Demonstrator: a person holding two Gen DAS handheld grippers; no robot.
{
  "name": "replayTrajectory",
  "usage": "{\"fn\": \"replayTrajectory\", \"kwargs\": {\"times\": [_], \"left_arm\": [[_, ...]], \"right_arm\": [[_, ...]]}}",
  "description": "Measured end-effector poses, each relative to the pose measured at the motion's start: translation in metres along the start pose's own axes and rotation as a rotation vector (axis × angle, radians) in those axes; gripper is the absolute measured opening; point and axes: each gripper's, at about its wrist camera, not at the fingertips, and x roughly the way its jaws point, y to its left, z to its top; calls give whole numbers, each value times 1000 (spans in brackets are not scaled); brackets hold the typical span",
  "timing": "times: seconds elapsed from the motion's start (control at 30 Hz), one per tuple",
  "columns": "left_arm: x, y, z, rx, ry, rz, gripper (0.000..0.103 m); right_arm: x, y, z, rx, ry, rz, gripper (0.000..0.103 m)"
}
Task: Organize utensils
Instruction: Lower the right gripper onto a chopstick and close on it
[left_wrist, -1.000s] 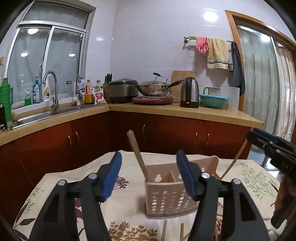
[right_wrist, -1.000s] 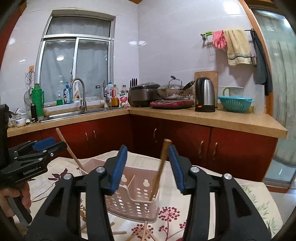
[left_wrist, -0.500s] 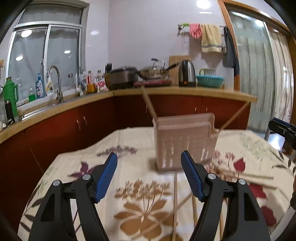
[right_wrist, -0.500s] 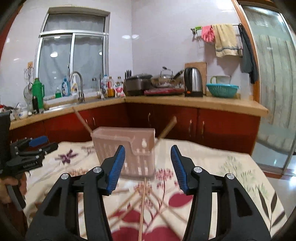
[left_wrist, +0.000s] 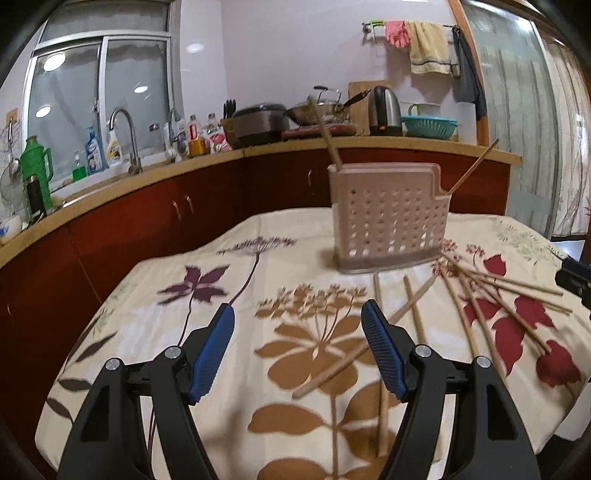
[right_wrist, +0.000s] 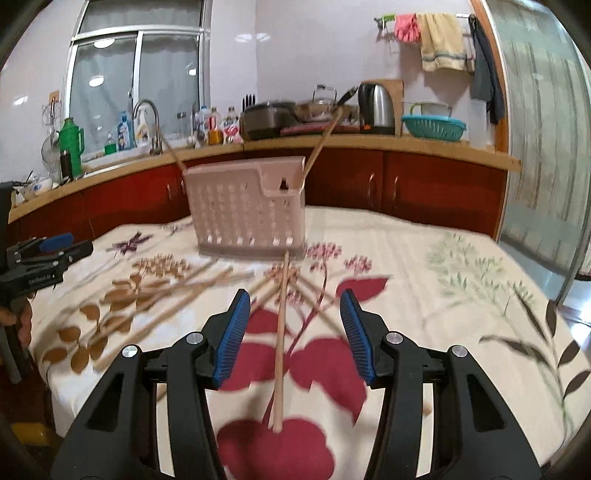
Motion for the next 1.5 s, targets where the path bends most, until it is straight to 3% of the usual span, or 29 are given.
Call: {"fn": "replayTrajectory", "kwargs": {"times": [0.33, 0.57, 0.93, 1.03, 1.07, 1.2, 1.5], "left_arm": [[4, 9, -25, -9, 43, 4, 69], [14, 9, -34, -8, 82, -13, 69], [47, -5, -35, 81, 234, -98, 55], [53, -11, -39, 117, 273, -106, 34], [53, -12, -39, 122, 270, -113, 26], [50, -17, -41, 149, 269, -113, 17], [26, -31, -44, 227, 193, -68, 14]], "right_arm": [[17, 9, -40, -26, 124, 11, 30], [24, 7, -49, -36, 172, -7, 7], [25, 5, -47, -29, 174, -2, 7], [26, 5, -47, -26, 174, 1, 7], [25, 5, -47, -26, 173, 2, 7], [26, 5, -47, -25, 174, 2, 7], [24, 4, -46, -12, 172, -1, 6]]}}
